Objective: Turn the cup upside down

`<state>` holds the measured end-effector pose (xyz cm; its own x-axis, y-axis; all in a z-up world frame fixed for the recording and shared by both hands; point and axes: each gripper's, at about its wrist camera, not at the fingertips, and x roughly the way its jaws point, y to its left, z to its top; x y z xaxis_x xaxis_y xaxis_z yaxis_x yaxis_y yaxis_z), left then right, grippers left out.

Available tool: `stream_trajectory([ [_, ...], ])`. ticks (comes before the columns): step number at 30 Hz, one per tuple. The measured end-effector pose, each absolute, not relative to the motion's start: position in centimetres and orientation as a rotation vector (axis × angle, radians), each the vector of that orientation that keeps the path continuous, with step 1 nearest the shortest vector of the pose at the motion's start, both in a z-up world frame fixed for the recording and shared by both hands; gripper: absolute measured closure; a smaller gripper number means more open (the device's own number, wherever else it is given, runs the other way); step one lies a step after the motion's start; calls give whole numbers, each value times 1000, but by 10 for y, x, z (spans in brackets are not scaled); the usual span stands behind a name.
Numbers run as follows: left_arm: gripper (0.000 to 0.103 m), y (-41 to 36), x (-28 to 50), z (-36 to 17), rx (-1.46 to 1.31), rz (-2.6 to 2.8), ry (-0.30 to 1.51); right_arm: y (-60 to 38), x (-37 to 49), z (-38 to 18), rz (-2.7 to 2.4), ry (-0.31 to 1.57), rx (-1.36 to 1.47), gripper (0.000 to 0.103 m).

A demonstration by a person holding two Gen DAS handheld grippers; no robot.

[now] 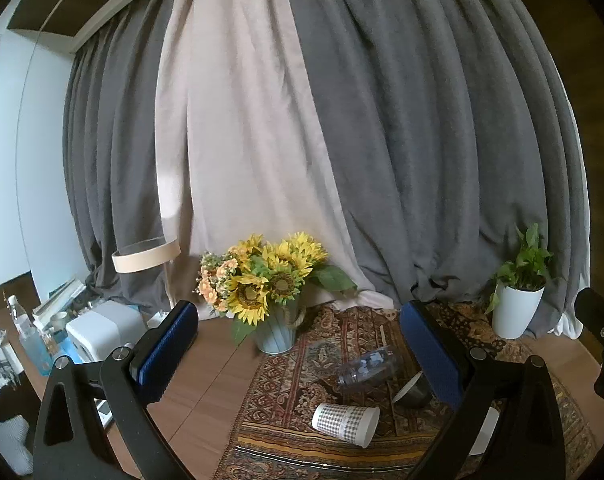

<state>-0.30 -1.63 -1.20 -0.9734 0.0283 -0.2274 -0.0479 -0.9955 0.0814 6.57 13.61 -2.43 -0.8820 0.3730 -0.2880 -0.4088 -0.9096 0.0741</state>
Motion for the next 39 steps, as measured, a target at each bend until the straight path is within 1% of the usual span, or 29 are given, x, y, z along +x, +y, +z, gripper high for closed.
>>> stream_trajectory([
  [39,0,-7,-3,-6,-331,3015,160,141,66,-23,2670,211,-376,1],
])
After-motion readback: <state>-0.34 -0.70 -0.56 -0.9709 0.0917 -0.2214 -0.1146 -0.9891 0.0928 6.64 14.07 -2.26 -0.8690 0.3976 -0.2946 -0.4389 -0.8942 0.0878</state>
